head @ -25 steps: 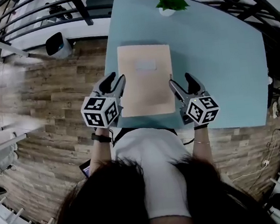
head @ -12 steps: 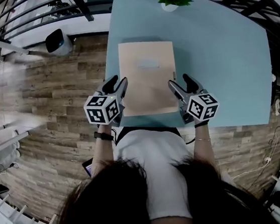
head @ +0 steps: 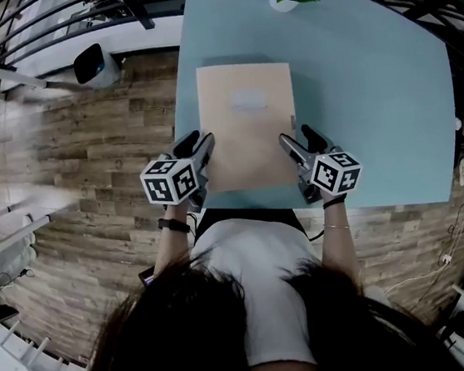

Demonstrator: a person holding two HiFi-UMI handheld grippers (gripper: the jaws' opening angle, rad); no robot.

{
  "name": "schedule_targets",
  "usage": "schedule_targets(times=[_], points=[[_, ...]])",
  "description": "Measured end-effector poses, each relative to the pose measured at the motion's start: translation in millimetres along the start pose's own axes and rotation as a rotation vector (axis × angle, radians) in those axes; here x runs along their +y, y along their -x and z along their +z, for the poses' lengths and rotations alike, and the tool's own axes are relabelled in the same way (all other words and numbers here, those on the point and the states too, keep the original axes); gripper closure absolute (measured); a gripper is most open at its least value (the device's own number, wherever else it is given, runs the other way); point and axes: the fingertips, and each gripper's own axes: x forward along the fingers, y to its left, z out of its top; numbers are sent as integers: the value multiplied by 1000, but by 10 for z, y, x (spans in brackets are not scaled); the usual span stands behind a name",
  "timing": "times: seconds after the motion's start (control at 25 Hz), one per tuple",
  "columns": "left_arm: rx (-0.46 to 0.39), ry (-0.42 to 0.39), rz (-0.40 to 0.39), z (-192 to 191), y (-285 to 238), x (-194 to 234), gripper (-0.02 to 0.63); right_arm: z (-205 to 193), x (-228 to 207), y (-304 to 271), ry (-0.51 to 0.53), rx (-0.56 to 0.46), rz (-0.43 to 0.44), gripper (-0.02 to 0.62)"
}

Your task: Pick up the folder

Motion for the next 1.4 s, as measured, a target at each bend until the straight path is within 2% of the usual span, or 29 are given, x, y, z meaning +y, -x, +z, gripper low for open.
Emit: schedule_targets(times=[0.16, 0.52, 0.88, 1.0, 1.4], points=[[19, 40, -12, -114, -49, 20, 402, -61, -20, -23, -21, 10, 12, 279], [24, 54, 13, -192, -111, 134, 386, -86, -49, -46, -46, 12, 26, 279], [-19, 63, 19, -209, -91, 192, 391, -148, -127, -146, -106, 65, 52, 279], [-31, 85, 1, -207, -84, 191, 393, -195, -168, -189, -153, 105, 86, 258], [-55, 136, -37, -230, -87, 218, 393, -282, -200, -315, -324, 223, 252, 259]])
